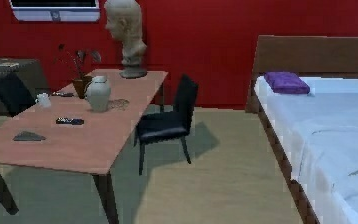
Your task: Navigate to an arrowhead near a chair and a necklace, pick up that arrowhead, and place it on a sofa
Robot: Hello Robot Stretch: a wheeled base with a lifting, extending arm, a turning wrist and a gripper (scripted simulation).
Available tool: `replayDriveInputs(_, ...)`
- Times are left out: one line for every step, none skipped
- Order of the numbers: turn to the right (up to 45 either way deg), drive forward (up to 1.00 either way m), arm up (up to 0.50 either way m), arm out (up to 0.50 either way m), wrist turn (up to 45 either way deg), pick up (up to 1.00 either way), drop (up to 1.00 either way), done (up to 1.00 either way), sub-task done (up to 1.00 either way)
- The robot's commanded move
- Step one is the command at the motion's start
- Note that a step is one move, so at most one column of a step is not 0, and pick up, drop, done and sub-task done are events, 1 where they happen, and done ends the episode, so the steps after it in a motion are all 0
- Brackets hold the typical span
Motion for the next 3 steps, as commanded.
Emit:
replayDriveInputs(6.0, 0.00, 0.00, 0.00, 0.0, 0.00, 0.00, 0.00, 0.00)
replayDriveInputs(3.0, 0.00, 0.00, 0.00, 0.0, 0.00, 0.00, 0.00, 0.00)
replayDriveInputs(0.0, 0.80, 0.00, 0.00, 0.0, 0.00, 0.00, 0.00, 0.00)
